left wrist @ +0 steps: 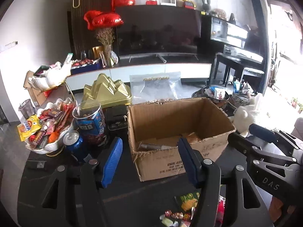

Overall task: Organize snacks
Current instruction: 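Open both grippers to drop the snacks into the box, then withdraw, then grasp the cheese-cake packet with the left gripper while the right grasps the white packet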

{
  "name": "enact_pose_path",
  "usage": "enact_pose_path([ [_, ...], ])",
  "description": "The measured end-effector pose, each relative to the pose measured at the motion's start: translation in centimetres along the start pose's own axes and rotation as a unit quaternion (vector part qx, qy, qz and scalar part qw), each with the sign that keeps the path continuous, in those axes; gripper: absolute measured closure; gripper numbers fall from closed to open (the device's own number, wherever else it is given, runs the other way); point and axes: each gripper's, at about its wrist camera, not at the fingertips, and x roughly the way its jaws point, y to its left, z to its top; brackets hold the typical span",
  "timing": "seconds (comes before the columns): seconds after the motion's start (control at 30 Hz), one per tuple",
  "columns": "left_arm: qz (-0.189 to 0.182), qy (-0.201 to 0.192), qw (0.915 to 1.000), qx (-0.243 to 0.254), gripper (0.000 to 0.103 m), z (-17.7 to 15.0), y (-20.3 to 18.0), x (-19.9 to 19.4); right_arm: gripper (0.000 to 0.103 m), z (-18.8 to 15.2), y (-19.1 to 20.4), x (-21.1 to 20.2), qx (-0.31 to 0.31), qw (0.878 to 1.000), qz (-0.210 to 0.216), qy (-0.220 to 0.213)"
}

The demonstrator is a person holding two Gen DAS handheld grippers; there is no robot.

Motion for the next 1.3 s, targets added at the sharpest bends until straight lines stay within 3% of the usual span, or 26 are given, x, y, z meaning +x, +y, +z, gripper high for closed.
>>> enact_pose_path([
  [0.37,-0.014,-0.024,0.9993,0.025,0.037,-3.0,-1.4,-6.4,0.04,-2.8,0.4,-6.0,0.009,1.0,0.003,-0.014],
  [0.47,-0.023,-0.021,0.9991,0.028,0.037,-3.9,-1.7,-7.4,0.034,-3.8,0.6,-7.4,0.011,1.0,0.002,-0.017],
  [0.57,-0.032,-0.017,0.9988,0.033,0.036,-5.1,-2.1,-8.3,0.034,-4.9,0.9,-8.5,0.003,1.0,0.001,-0.019],
  [0.97,-0.046,0.002,0.9978,0.047,0.032,-9.8,-3.2,-10.2,0.031,-9.3,0.9,-10.5,0.013,1.0,0.002,0.002],
  [1.3,-0.067,0.03,0.9953,0.063,0.031,-13.0,-4.2,-9.4,0.031,-13.4,0.2,-10.2,0.024,0.999,-0.007,0.039],
])
